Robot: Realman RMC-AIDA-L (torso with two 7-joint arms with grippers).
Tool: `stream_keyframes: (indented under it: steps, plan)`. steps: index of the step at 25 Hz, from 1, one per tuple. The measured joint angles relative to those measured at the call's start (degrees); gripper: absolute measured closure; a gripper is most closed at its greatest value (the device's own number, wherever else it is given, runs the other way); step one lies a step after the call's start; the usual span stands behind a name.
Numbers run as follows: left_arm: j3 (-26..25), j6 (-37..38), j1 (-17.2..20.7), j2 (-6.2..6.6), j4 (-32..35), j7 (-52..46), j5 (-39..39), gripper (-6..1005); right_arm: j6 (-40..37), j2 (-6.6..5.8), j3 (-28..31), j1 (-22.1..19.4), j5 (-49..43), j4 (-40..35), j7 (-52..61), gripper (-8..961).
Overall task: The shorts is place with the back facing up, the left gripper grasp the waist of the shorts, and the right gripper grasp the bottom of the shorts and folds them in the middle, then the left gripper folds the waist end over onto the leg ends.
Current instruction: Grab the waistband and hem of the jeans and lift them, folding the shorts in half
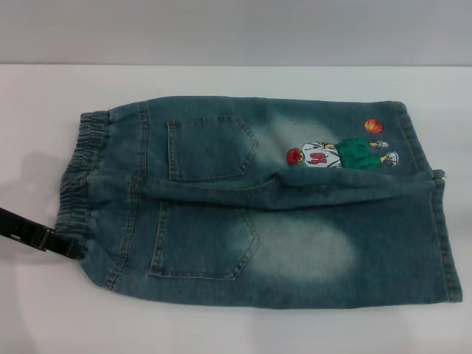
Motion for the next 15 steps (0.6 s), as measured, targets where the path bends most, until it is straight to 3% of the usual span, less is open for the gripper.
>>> stream_keyframes:
  steps: [4,14,15]
  plan:
    - [0.0,-0.37,-0.47,0.13,0.18,-0.05,0.05,376,0.5,-0.02,0.0,-0.09,0.0,0.0,0.0,295]
    - [0.1,0.25,-1.56,0.34,-1.01,-0.16,0.06,839,0.71,-0.03,0.0,-0.06,0.0,0.0,0.0,294]
    - [0.1,0.25,-1.56,0.34,-1.01,-0.16,0.06,847,0.71,-0.03,0.0,-0.06,0.0,0.0,0.0,294]
